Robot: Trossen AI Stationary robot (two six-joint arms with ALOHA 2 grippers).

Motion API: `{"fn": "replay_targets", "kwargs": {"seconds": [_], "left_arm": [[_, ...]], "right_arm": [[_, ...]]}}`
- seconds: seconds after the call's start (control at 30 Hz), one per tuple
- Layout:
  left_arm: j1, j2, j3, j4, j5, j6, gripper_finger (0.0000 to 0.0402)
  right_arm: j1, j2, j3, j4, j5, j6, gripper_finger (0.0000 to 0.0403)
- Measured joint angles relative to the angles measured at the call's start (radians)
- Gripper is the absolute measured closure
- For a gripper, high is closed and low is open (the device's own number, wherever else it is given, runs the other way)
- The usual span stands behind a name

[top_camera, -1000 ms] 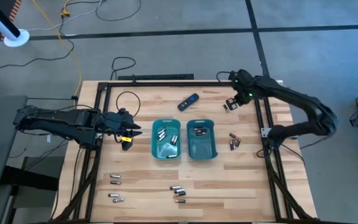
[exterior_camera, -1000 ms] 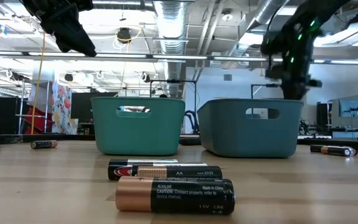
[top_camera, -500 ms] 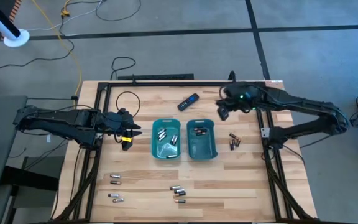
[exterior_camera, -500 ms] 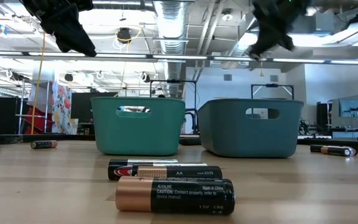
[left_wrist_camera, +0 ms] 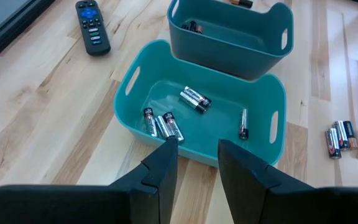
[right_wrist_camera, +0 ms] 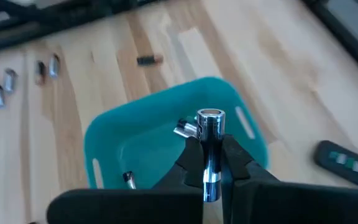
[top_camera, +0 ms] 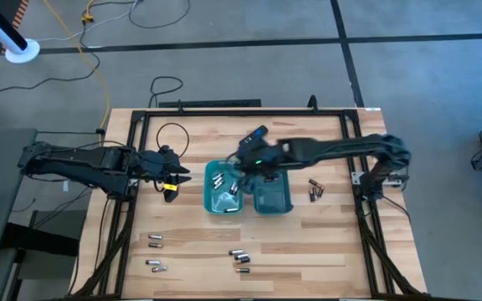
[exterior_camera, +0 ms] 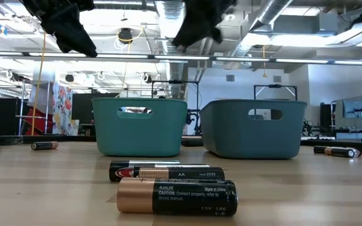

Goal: Sort batteries
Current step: Put the silver and black battery into the green bin

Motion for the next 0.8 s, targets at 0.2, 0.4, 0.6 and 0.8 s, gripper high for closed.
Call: {"fn": "replay_targets", "kwargs": {"seconds": [0.2,0.4,0.6,0.8], "left_arm": [[0.0,0.0,0.0,0.0,0.0,0.0,0.029],[0.0,0.0,0.0,0.0,0.0,0.0,0.029],[0.0,0.0,0.0,-0.001,0.0,0.0,0.029],[0.0,0.0,0.0,-0.001,0.0,0.0,0.029]], "right_arm": [[0.008,0.209,0.101,-0.051,-0.048,-0.003,0.0388],[0.004,0.372,0.181,-0.109,-0.061,-0.017,0.0388],[-0.006,0.473,0.247,-0.148,-0.111,-0.029,0.0388],[-0.009,0.491,0.259,-0.15,-0.115,-0.028,0.0364]]}}
